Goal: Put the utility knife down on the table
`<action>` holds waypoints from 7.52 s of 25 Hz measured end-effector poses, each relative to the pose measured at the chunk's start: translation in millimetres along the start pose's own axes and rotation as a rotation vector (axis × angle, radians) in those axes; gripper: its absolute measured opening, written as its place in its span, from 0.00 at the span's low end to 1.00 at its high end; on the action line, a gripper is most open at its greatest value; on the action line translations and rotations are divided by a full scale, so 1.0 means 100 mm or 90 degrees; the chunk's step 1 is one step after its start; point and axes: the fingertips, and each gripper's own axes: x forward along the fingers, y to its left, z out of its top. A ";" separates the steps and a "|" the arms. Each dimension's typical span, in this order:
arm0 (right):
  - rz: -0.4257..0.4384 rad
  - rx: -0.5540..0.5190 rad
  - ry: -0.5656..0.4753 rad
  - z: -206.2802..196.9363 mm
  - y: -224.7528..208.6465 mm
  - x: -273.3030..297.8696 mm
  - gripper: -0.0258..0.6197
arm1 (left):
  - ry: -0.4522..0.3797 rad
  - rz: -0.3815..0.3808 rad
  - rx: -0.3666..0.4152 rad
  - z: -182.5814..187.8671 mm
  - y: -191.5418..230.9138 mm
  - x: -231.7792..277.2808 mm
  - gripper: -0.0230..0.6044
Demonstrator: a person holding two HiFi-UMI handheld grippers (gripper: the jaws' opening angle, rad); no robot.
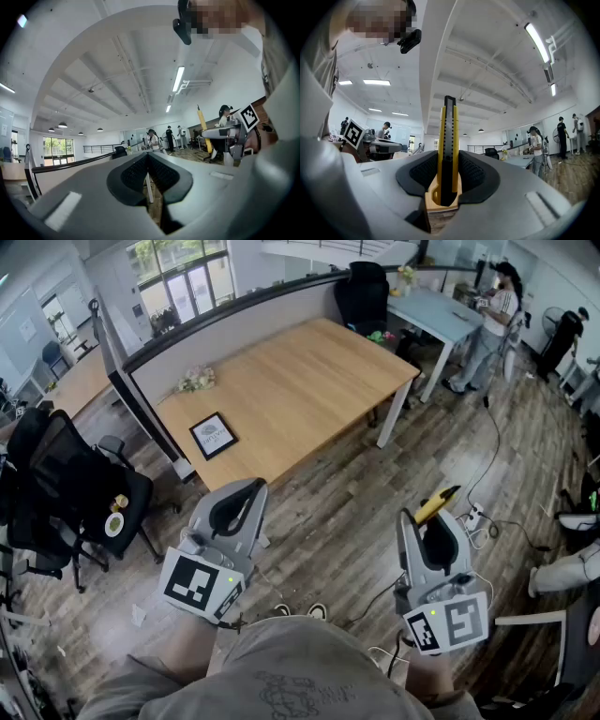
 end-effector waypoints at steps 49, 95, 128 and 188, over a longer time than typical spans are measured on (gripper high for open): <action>-0.070 0.003 0.078 -0.56 -1.63 1.87 0.25 | 0.009 -0.044 -0.041 -0.50 0.92 2.49 0.03; 0.194 0.015 0.126 -1.41 -5.14 6.12 0.25 | 0.114 0.182 -0.027 -1.14 2.33 6.96 0.03; 0.281 -0.017 0.214 -1.88 -4.64 7.66 0.25 | 0.134 0.294 -0.074 -1.56 3.49 6.81 0.03; 0.321 -0.044 0.559 -4.54 -4.09 9.04 0.25 | 0.337 0.267 -0.251 -3.77 4.23 7.11 0.03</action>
